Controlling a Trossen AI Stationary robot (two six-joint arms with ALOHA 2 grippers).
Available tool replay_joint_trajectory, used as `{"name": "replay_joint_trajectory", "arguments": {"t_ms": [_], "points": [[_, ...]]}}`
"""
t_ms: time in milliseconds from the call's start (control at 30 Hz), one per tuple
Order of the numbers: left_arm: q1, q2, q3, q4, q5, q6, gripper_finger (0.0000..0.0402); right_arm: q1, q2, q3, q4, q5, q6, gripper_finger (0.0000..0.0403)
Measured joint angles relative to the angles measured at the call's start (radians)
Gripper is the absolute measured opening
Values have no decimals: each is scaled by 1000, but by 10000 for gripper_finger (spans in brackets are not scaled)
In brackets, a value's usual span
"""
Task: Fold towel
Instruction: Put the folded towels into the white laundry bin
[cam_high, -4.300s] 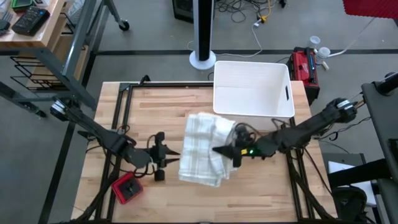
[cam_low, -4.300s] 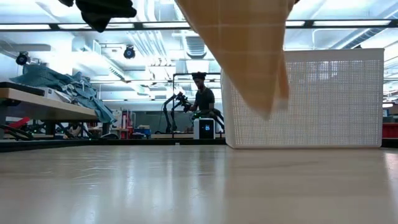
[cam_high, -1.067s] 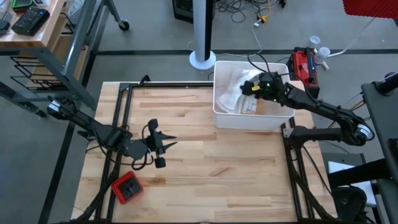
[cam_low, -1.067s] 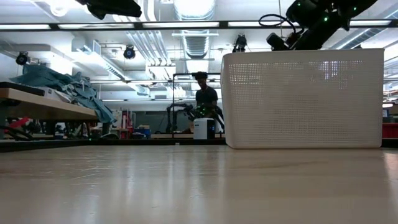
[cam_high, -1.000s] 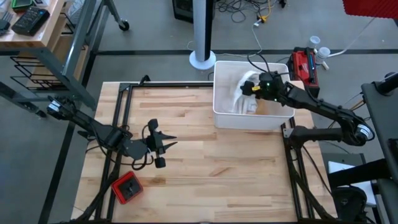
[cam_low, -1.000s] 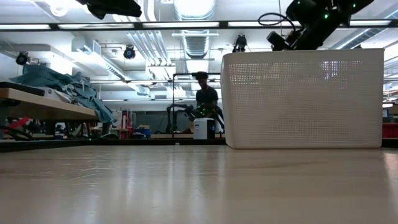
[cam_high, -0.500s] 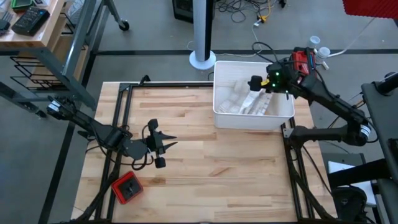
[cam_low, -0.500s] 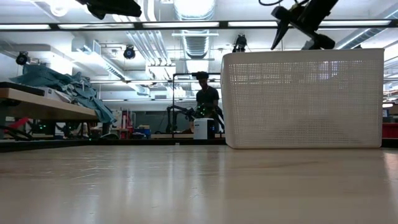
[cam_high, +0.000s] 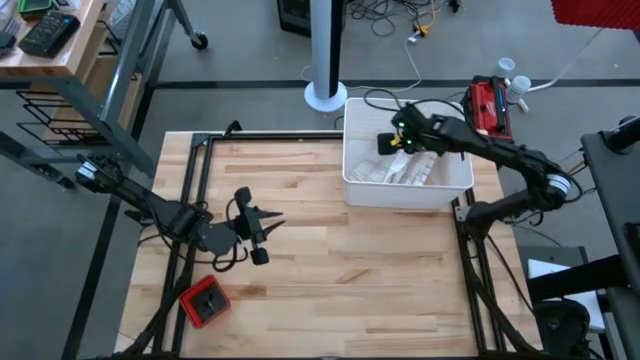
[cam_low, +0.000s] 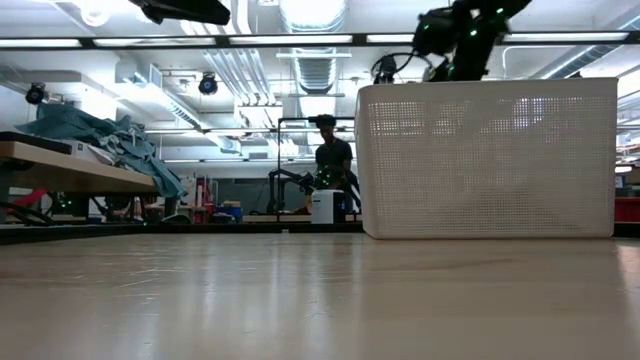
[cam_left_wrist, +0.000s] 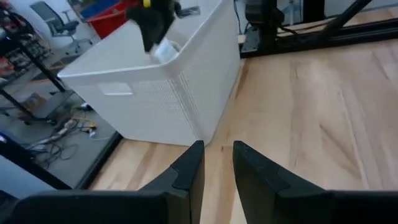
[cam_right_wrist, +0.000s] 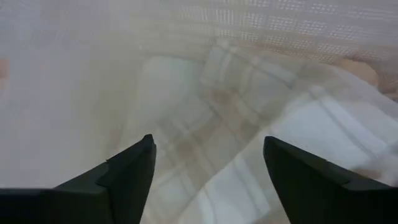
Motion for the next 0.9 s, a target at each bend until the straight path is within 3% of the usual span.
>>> {"name": "replay_joint_trajectory", "arguments": {"t_ms": [200, 300, 567, 767, 900], "points": [[23, -32, 5, 19, -144, 81, 75, 1, 140, 79, -1, 6, -104, 260], [66, -73, 18, 20, -82, 159, 75, 6, 188, 135, -7, 6, -143, 241], [367, -156, 54, 44, 404, 261, 75, 1, 333, 294, -252, 10, -294, 129], [674, -85, 55, 122, 784, 281, 75, 0, 450, 325, -345, 6, -395, 18], [845, 20, 117, 127, 970, 289, 75, -6, 479, 352, -425, 18, -417, 9]]}}
